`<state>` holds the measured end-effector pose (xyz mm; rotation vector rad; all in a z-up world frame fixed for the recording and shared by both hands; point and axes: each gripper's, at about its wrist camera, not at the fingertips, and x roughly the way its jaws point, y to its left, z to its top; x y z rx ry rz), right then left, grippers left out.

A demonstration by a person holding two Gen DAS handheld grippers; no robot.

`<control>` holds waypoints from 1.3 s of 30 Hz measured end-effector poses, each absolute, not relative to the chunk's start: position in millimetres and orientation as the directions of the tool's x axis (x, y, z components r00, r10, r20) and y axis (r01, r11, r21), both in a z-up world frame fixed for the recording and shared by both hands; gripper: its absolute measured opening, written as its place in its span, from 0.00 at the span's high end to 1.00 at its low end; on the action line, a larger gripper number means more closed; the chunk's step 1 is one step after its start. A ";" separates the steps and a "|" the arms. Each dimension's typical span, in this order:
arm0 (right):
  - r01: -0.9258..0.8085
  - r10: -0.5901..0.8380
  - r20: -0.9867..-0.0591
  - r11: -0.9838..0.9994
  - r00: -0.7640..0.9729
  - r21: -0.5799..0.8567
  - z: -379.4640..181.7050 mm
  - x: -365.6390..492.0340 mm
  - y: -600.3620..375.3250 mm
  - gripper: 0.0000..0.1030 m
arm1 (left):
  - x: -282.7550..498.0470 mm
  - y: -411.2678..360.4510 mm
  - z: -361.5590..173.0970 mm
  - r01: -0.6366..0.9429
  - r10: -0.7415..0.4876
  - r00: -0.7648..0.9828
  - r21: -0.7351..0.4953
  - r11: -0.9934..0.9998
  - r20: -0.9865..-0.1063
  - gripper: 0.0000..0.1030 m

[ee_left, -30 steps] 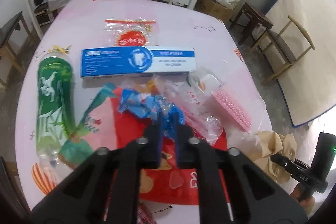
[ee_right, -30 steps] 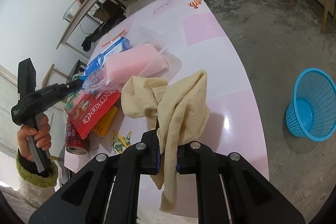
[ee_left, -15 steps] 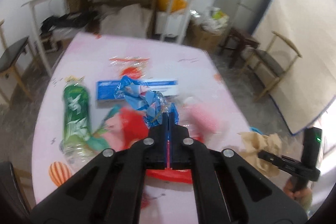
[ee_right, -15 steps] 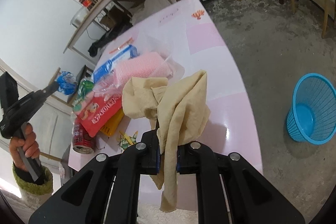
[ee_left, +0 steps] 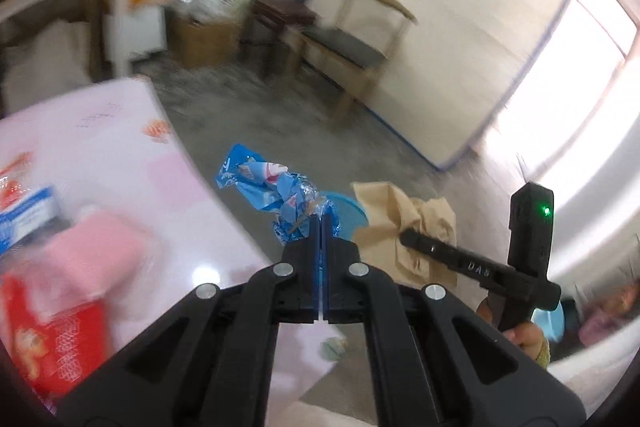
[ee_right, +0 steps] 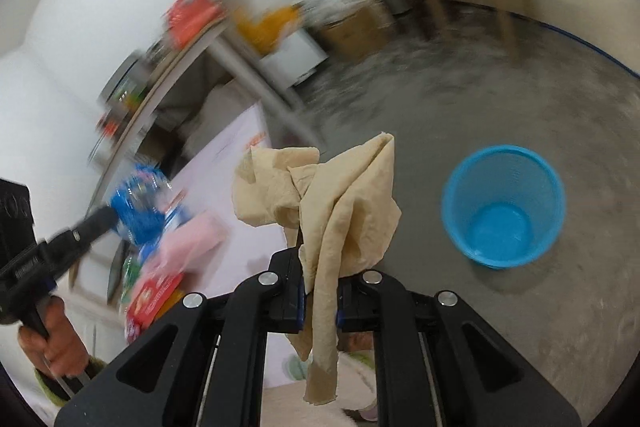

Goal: Collect trash
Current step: 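Open the right gripper over the blue wastebasket to drop the cloth, then move the right gripper back toward the table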

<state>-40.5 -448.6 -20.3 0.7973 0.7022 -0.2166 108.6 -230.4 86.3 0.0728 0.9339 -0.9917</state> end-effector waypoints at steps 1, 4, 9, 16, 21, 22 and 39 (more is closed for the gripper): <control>0.466 0.054 -0.661 0.666 0.748 0.582 -26.1 -49.5 -461.2 0.90 | 108.4 -250.4 80.3 0.760 -0.680 0.170 -0.344 0.551 -0.713 1.00; 0.560 0.002 -0.693 0.587 0.721 0.584 -49.1 -73.3 -491.7 0.90 | 110.2 -305.7 57.7 0.793 -0.649 0.054 -0.362 0.490 -0.759 1.00; 0.664 -0.014 -0.742 0.457 0.670 0.592 -96.5 -91.3 -528.9 0.90 | 115.3 -386.8 8.3 0.827 -0.534 -0.052 -0.336 0.450 -0.844 1.00; 0.700 0.064 -0.747 0.302 0.662 0.647 -167.3 -67.6 -594.9 0.88 | 126.1 -477.1 -54.6 0.838 -0.432 -0.125 -0.328 0.435 -0.893 0.89; 0.779 0.109 -0.822 0.273 0.558 0.565 -231.8 -25.1 -644.5 0.87 | 150.5 -506.9 -79.3 0.794 -0.408 -0.117 -0.332 0.509 -0.905 0.54; 0.785 0.123 -0.829 0.272 0.546 0.557 -242.1 -17.3 -648.3 0.87 | 154.4 -507.6 -79.7 0.786 -0.413 -0.124 -0.343 0.514 -0.902 0.54; 0.749 0.075 -0.848 0.432 0.525 0.503 -253.9 41.6 -650.4 0.36 | 130.1 -366.6 39.5 0.790 -0.557 0.281 -0.141 0.596 -0.781 0.19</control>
